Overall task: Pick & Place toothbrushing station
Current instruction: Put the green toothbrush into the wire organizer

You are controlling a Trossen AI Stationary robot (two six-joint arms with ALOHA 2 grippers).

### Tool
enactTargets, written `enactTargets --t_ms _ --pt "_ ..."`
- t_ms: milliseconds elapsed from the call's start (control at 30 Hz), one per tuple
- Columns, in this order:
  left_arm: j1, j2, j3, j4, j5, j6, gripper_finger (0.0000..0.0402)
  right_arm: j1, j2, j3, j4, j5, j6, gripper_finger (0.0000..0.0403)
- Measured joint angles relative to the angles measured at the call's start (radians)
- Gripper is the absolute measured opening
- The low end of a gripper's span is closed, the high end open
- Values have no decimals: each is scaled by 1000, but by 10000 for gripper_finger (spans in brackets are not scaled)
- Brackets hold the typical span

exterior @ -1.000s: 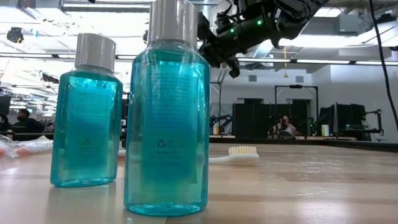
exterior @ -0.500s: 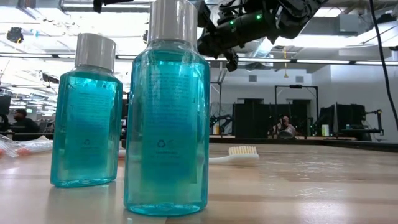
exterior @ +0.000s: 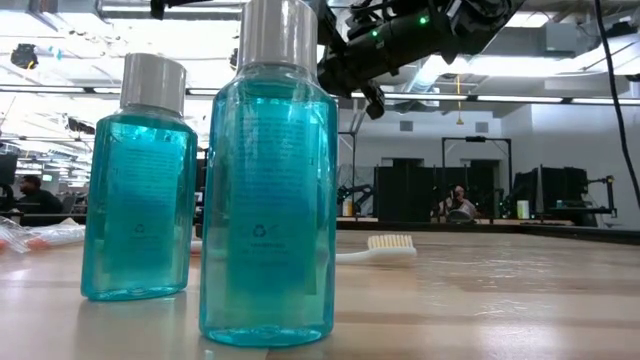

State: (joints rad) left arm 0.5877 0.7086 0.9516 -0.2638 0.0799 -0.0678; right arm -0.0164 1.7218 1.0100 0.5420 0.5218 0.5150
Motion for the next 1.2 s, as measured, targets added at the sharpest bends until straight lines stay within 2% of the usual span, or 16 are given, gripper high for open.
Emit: enactTargets --t_ms 267,367,467,600,767,1033,1200 --pt "0 0 0 0 10 4 95 10 11 -11 -3 33 3 0" --pt "0 0 0 0 24 4 95 13 63 -31 35 44 11 0" --pt "0 0 0 0 24 4 95 17 120 -17 169 28 20 0" --pt "0 0 0 1 25 4 95 23 185 -21 266 28 20 0" --pt "0 1 0 1 42 17 95 23 198 -20 279 33 24 0" --pt "0 1 0 0 42 37 95 51 198 -19 259 110 11 0" --pt "0 1 0 0 42 37 95 100 198 -35 306 214 18 0"
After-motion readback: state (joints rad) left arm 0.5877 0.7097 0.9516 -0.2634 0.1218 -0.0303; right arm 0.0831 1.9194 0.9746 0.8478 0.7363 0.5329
